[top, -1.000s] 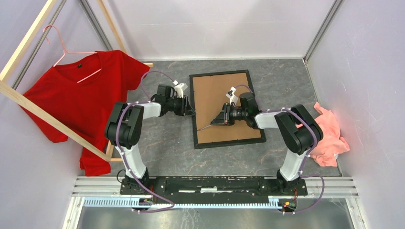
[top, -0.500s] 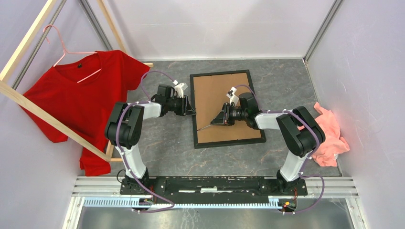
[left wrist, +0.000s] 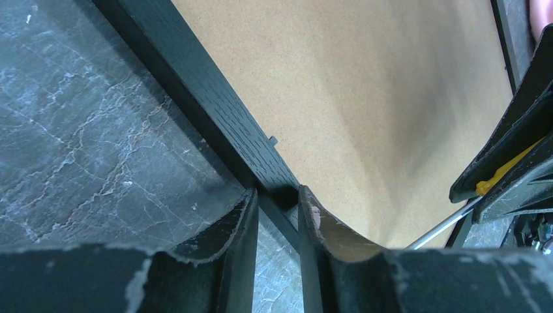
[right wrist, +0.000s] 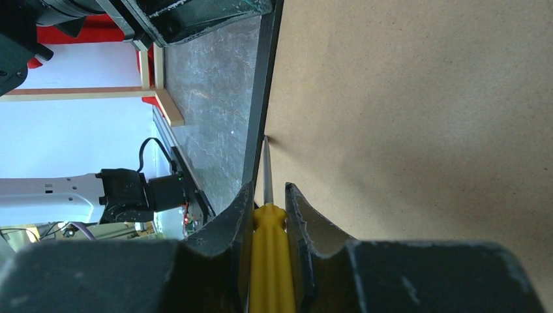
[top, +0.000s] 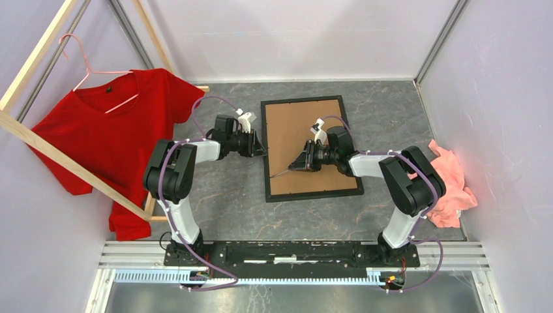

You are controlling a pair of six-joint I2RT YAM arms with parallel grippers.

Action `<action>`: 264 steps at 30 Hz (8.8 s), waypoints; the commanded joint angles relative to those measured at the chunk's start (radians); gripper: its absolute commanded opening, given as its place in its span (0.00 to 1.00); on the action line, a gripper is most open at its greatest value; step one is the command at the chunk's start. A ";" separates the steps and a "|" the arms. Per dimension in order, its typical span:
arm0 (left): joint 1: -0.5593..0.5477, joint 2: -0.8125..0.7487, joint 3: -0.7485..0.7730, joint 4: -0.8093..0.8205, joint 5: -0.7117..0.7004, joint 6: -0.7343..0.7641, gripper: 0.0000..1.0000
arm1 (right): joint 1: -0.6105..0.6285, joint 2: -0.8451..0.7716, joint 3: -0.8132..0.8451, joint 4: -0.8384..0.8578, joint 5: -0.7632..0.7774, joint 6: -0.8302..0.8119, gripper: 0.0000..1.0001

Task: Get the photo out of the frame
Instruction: Release the photo frame item from the photo frame.

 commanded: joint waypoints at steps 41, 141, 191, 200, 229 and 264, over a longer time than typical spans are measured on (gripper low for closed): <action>-0.104 0.025 0.010 -0.056 -0.242 0.052 0.25 | 0.111 -0.026 0.188 -0.251 0.103 -0.294 0.00; -0.036 -0.064 -0.165 0.060 0.210 -0.122 0.32 | 0.000 0.064 -0.119 0.373 0.042 0.182 0.00; -0.113 -0.002 -0.006 -0.203 -0.002 -0.133 0.09 | 0.141 -0.139 0.030 -0.088 0.281 0.016 0.00; -0.147 -0.031 -0.027 -0.178 -0.059 -0.158 0.09 | 0.183 -0.153 0.057 -0.131 0.300 0.029 0.00; -0.217 -0.009 -0.004 -0.159 -0.147 -0.201 0.02 | 0.311 -0.088 0.302 -0.280 0.225 0.058 0.00; -0.191 -0.014 0.014 -0.167 -0.175 -0.185 0.02 | 0.200 -0.115 0.422 -0.431 0.347 -0.149 0.00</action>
